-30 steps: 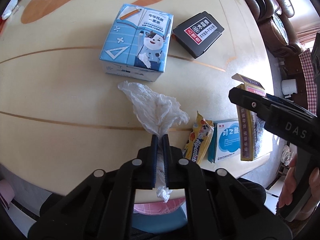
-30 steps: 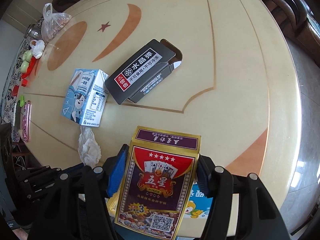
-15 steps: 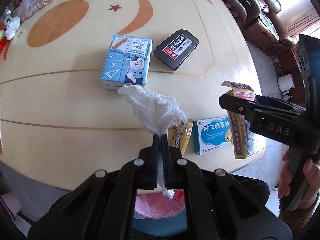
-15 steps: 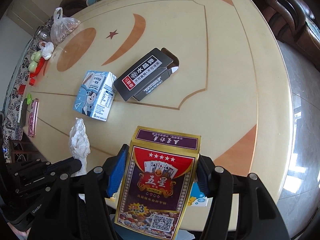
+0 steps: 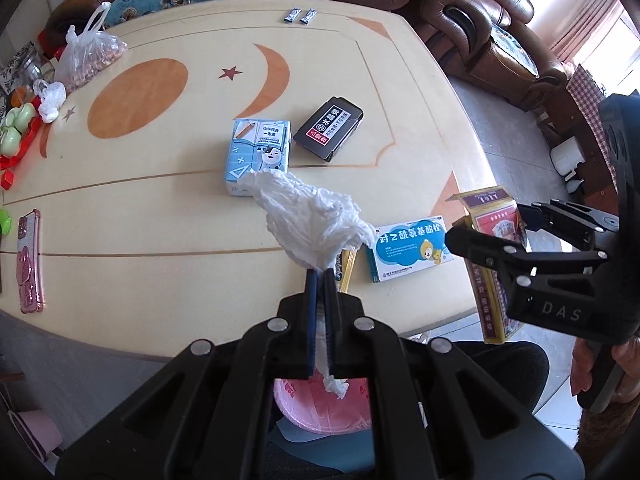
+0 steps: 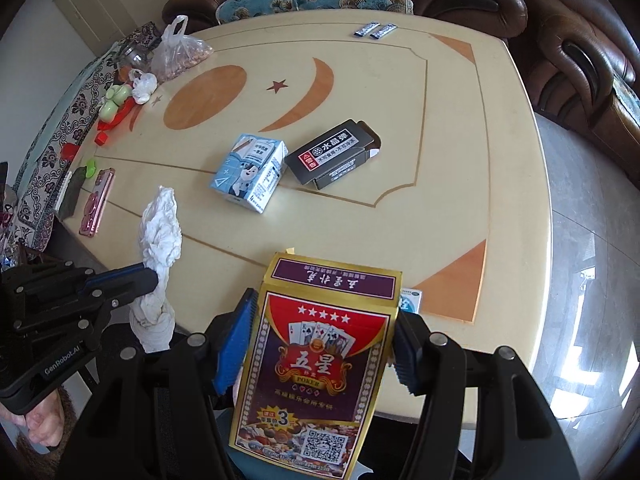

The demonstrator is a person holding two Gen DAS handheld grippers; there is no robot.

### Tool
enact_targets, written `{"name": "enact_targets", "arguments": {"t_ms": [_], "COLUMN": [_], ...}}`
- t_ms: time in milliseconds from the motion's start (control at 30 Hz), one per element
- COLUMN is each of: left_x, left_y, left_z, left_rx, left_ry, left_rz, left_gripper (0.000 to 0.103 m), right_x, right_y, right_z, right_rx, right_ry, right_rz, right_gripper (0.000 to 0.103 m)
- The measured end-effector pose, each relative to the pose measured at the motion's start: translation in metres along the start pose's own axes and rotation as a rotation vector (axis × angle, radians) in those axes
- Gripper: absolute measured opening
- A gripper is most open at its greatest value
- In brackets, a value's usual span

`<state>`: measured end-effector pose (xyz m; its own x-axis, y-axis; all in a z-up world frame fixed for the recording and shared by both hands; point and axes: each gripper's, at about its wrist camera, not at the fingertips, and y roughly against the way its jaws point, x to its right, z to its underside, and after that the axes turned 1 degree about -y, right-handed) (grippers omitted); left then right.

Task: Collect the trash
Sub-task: 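Lift the white tissue with the left tool while the right tool lifts the playing-card box, then carry the tissue and card box with both tools over the pink bin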

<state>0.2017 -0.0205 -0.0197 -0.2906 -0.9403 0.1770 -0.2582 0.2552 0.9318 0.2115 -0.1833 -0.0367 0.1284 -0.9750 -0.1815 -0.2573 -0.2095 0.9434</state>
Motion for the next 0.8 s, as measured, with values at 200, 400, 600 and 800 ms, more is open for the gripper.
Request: {"name": "enact_targets", "arguments": {"t_ms": [200,400,600,800], "left_x": [0.009,0.016,0.024,0.027], "left_y": [0.019,0.028,0.021,0.011], "left_z": [0.032,0.073,0.111,0.137], "left_rx": [0.035,0.066,0.048,0.033], "left_ry": [-0.039,-0.068,-0.080,-0.088], "left_rz": [0.002,0.009,0.042,0.052], "left_gripper": [0.005,0.005,0.005,0.005], "right_x": [-0.023,-0.038,-0.049,-0.054], "right_y": [0.022,0.026,0.021,0.016], "right_z": [0.041,0.078,0.108,0.125], "right_rx": [0.021,0.027,0.018,0.018], "right_ry": [0.057,0.087,0.100,0.112], "right_rz": [-0.010,-0.006,-0.012,0.006], "right_gripper": [0.059,0.059,0.059,0.059]}}
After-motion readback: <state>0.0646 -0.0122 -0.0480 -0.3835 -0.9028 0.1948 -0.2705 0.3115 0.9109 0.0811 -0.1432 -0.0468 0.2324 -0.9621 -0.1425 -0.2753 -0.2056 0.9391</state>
